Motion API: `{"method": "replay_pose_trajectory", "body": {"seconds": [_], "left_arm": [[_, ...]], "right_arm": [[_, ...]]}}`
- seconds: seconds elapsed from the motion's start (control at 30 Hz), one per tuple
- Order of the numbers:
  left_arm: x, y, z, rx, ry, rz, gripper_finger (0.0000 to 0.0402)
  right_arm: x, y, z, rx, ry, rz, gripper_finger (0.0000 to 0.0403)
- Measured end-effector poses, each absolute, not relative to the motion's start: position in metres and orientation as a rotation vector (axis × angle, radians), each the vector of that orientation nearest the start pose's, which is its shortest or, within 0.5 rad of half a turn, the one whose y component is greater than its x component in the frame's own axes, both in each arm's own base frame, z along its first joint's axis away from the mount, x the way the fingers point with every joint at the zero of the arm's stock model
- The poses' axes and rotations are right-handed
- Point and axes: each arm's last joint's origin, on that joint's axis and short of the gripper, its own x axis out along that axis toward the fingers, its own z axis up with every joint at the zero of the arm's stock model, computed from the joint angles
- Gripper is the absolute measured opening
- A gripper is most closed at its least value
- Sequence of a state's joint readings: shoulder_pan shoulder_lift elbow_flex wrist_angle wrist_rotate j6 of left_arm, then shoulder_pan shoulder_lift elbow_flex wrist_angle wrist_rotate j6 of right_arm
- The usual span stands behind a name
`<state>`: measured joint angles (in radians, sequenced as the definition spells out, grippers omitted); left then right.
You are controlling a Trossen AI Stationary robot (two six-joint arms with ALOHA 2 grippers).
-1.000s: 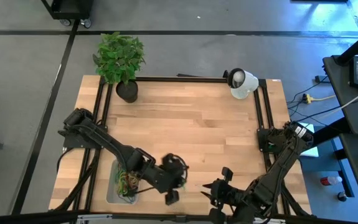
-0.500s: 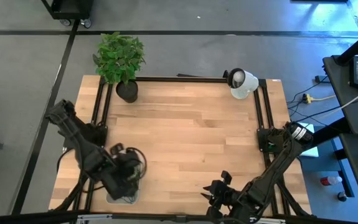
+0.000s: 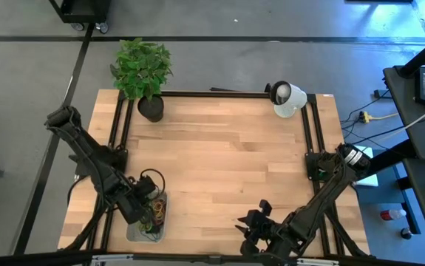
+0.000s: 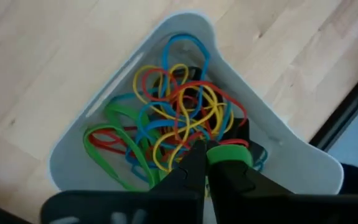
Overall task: Pick and place rubber bands into bin
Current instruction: Put the green rubber band into the bin, then return to Home Position
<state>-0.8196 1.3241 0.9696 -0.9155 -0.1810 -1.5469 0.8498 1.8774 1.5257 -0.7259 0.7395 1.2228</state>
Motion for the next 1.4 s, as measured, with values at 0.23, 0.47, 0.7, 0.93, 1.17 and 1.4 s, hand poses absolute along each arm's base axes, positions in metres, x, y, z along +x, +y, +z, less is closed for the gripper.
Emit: {"method": "replay_pose_trajectory", "body": {"seconds": [0.23, 0.47, 0.7, 0.93, 1.17, 1.4], "left_arm": [[0.159, -0.162, 0.231, -0.784, 1.26, 0.41, 0.0055], [0.159, -0.164, 0.233, -0.806, 1.305, 0.385, 0.0123], [0.166, -0.167, 0.252, -0.86, 1.224, 0.368, 0.0132], [0.185, -0.161, 0.269, -0.712, 0.982, 0.294, 0.0074], [0.222, -0.132, 0.275, -0.488, 0.868, 0.187, 0.0003], [0.249, -0.089, 0.282, -0.202, 0.782, 0.128, 0.0002]], "right_arm": [[0.275, 0.282, 0.249, 0.401, 0.66, -0.346, 0.0113], [0.275, 0.281, 0.249, 0.399, 0.661, -0.346, 0.0113], [0.272, 0.279, 0.247, 0.336, 0.687, -0.354, 0.0113], [0.273, 0.277, 0.246, 0.322, 0.689, -0.351, 0.011], [0.279, 0.263, 0.227, 0.32, 0.803, -0.36, 0.0041], [0.292, 0.244, 0.22, 0.305, 0.863, -0.363, 0.0011]]}}
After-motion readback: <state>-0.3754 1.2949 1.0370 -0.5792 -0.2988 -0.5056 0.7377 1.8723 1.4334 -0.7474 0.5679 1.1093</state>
